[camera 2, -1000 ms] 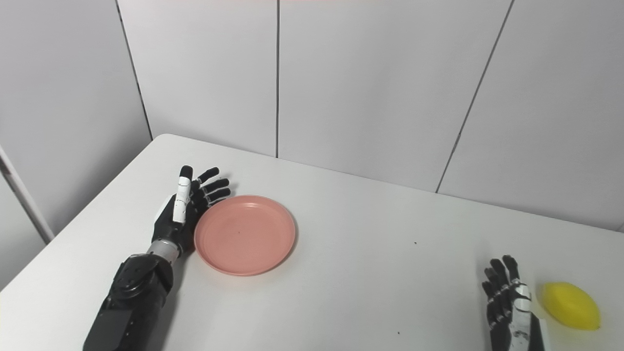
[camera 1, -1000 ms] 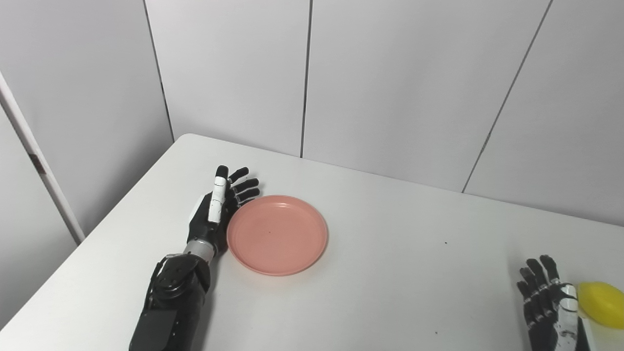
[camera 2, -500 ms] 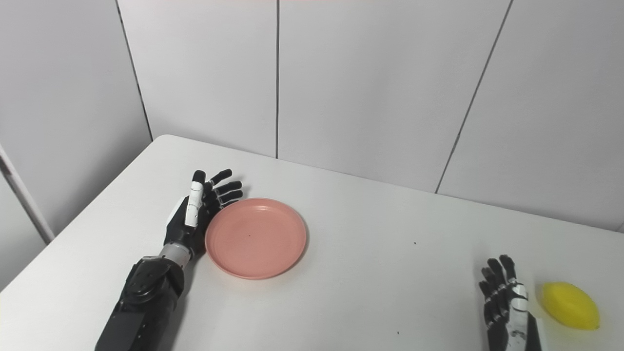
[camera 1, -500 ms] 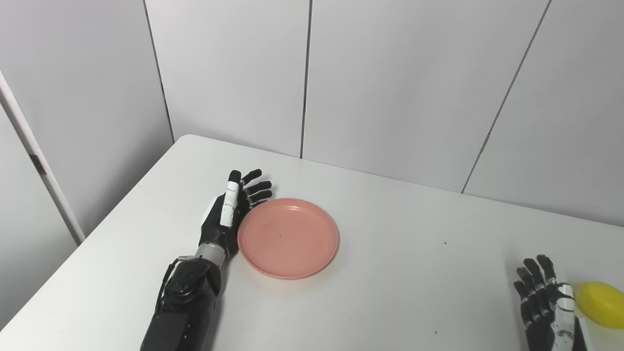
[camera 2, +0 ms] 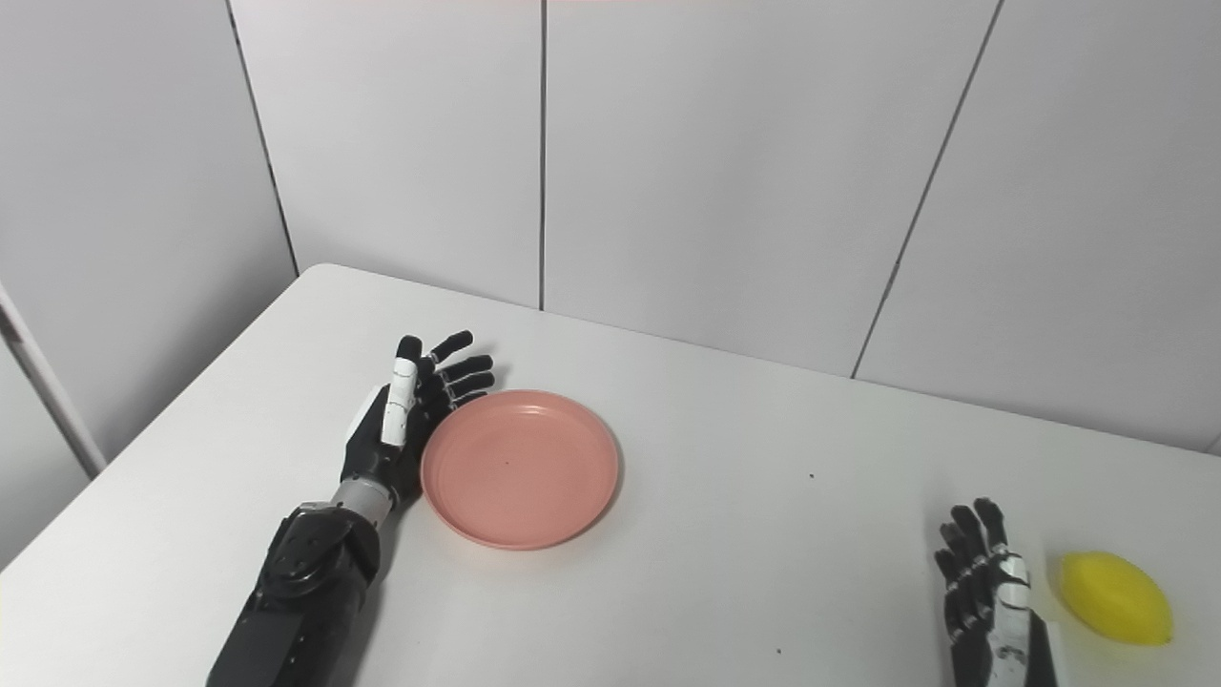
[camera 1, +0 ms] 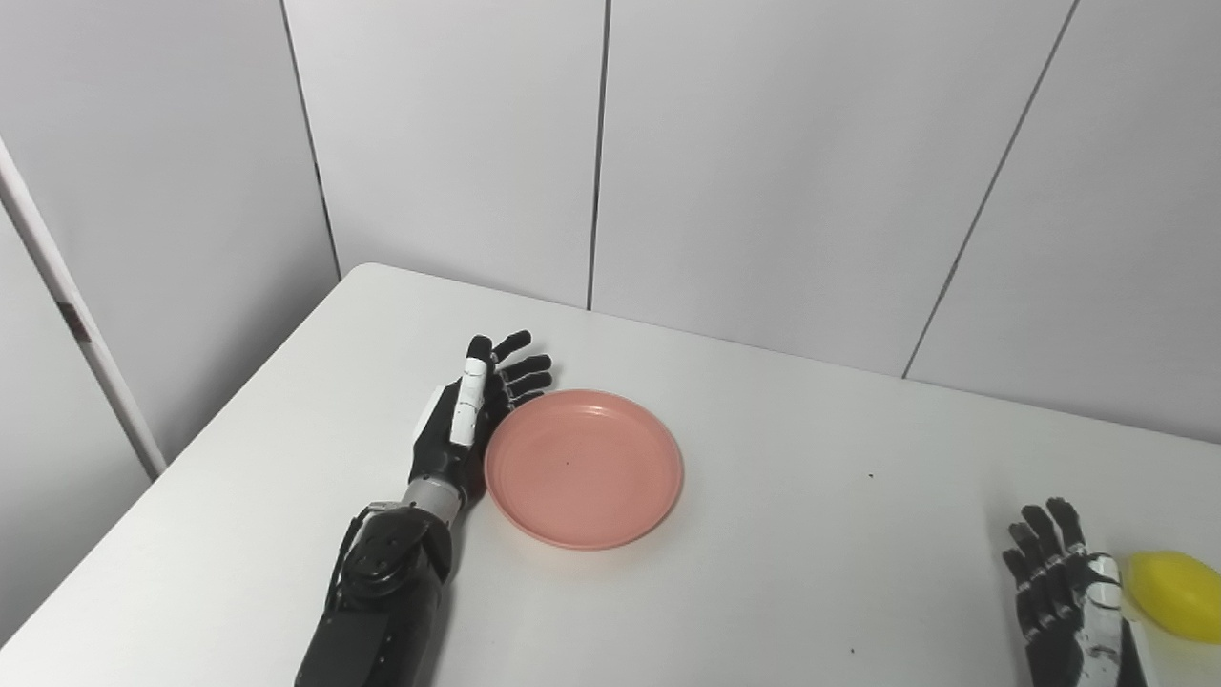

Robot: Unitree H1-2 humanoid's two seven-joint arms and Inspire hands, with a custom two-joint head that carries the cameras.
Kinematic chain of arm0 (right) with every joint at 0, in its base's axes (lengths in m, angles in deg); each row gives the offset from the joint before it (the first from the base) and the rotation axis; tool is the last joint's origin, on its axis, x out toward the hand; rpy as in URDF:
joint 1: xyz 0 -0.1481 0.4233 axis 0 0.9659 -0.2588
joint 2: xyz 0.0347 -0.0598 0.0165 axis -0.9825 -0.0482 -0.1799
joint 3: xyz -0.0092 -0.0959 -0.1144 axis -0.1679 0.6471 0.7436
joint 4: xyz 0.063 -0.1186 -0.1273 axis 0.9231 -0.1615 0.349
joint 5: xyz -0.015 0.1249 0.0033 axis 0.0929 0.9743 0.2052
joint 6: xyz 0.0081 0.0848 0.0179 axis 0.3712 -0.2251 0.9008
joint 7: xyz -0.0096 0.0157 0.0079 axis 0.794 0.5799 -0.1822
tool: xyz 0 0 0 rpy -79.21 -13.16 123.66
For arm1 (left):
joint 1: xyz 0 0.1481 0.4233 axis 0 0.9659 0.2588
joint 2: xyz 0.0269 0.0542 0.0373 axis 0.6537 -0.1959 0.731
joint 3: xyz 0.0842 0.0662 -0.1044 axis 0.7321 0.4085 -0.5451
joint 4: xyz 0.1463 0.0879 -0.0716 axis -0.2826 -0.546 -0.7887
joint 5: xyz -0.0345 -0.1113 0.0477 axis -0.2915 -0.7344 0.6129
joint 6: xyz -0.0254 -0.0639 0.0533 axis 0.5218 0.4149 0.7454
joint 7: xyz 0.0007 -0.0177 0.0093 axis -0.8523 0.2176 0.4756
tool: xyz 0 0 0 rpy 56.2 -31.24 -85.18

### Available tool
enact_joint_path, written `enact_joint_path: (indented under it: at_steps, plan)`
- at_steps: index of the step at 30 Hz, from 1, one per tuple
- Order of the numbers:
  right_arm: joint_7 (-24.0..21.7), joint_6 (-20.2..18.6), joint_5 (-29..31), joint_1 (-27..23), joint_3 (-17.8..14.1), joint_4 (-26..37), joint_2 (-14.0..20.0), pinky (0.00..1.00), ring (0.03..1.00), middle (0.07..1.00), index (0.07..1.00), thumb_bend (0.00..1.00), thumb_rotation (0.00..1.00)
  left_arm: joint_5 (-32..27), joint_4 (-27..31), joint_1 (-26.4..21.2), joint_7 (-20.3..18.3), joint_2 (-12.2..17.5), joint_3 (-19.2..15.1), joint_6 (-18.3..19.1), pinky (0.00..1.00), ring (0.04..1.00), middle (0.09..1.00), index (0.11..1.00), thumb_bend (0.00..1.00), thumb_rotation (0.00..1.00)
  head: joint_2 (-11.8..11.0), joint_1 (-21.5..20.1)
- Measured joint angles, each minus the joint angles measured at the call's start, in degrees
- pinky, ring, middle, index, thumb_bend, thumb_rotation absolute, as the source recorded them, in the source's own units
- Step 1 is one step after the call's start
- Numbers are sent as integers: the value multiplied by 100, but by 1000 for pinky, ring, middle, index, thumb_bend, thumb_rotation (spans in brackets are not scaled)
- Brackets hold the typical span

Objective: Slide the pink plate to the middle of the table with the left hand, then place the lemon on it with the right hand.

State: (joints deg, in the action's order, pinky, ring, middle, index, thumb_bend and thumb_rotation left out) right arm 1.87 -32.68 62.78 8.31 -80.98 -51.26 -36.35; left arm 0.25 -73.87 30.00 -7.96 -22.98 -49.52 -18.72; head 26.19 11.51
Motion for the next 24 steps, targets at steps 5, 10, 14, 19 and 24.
enact_joint_path:
  at_steps: [5,10,14,19,24]
  plan:
    - [4,0,-3,17,28,24,-17,1000,963,944,955,706,1000,145,4,-15,80,-115,53,-5,767,752,745,817,984,969,17,-44]
    - [5,0,-4,17,60,29,-26,1000,963,942,956,695,1000,240,22,-27,148,-244,86,-5,738,750,743,822,958,957,9,-44]
    - [7,0,-5,18,65,30,-28,1000,963,940,956,698,1000,290,51,-22,181,-328,134,-4,748,759,749,821,936,959,17,-79]
    - [8,0,-7,26,97,47,-40,1000,962,940,953,691,1000,391,80,-10,258,-386,174,5,766,757,737,815,928,956,17,-105]
    - [13,0,-8,29,107,57,-60,1000,968,940,956,699,999,476,110,-10,331,-429,185,37,749,749,731,814,933,968,26,-167]
